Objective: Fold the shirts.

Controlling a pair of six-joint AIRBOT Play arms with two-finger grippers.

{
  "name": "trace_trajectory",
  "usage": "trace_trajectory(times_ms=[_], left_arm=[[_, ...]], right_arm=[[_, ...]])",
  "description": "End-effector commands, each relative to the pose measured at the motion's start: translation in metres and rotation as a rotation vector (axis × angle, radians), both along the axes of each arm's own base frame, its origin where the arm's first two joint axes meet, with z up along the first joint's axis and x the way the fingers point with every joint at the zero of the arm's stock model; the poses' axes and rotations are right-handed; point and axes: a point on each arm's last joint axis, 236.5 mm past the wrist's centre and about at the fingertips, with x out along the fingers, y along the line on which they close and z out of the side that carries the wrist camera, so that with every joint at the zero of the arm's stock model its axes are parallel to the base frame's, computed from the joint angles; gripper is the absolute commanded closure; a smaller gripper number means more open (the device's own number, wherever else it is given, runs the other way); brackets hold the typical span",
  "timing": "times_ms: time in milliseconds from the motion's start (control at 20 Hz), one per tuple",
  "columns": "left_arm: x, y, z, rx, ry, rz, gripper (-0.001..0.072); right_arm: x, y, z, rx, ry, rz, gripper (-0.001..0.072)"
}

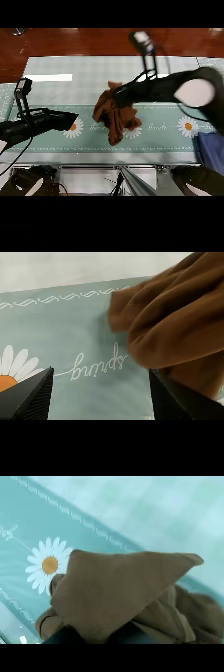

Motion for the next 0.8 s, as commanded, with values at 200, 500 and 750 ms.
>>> trace_trajectory(times_ms=[200, 500, 750], left_arm=[[-0.003, 0.003, -0.005, 0.021, 0.016, -0.006, 0.0004], [-0.049, 0.026, -0.066, 0.133, 0.303, 0.029, 0.0005], [-0.048, -0.026, -0.123, -0.135, 0.359, 0.008, 0.0004]], right_arm=[[0.012, 0.001, -0.042, 0.023, 0.16, -0.009, 0.0095], [0.045, -0.283, -0.031, -0.228, 0.155, -0.605, 0.0099], [-0.01, -0.274, -0.109, 0.096, 0.399, -0.68, 0.0099]])
